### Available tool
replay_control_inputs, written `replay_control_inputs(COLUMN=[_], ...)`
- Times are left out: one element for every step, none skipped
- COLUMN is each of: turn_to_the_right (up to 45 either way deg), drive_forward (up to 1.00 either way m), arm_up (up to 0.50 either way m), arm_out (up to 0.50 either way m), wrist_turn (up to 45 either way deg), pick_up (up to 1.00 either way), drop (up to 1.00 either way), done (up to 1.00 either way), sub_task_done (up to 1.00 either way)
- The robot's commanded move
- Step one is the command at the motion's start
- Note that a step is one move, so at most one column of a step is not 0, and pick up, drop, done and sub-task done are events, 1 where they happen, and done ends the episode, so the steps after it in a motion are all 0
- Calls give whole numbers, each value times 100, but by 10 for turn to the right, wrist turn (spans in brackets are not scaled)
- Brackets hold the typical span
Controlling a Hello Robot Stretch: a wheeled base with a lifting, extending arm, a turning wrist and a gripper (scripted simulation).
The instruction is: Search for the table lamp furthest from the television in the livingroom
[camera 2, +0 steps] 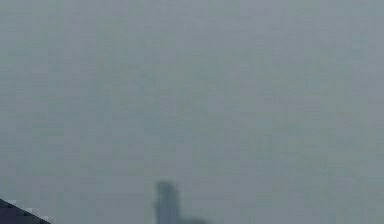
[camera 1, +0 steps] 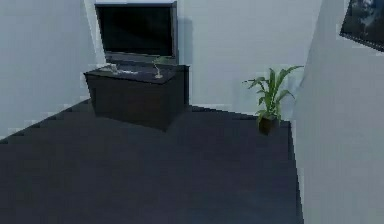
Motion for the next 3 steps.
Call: replay_control_inputs(turn_to_the_right=[30,0,0], drive_forward=[0,100,75], arm_up=[0,0,0], arm_out=[0,0,0], wrist_turn=[0,0,0], pick_up=[0,0,0], drop=[0,0,0], done=[0,0,0], sub_task_done=[0,0,0])
